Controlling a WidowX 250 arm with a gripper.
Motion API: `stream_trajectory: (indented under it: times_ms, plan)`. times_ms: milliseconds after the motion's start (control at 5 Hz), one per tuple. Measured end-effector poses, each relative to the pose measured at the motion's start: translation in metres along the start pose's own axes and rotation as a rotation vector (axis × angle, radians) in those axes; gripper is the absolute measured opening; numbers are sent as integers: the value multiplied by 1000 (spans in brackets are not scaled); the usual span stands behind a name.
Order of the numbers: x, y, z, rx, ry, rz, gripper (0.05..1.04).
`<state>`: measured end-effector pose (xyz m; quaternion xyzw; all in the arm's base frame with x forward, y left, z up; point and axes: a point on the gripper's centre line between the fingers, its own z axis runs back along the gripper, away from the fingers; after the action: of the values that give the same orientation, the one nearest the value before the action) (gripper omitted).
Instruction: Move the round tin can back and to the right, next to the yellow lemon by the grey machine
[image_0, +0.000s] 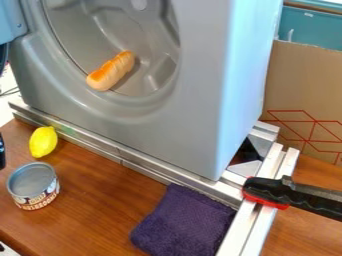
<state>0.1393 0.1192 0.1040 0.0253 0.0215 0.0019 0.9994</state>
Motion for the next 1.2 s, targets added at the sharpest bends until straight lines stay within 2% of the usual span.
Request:
stream_trajectory:
  times_ms: [200, 600, 800, 1000, 1200]
  plan:
    - [-1, -1, -3, -8, 11, -1, 1001]
    - [4, 19, -55, -36, 192, -105, 1001]
    - [3, 30, -88, -38, 319, -124, 1001]
    - [4, 35, -107, -25, 336, -176, 1000]
    - [15, 41, -115, 12, 275, -227, 1001]
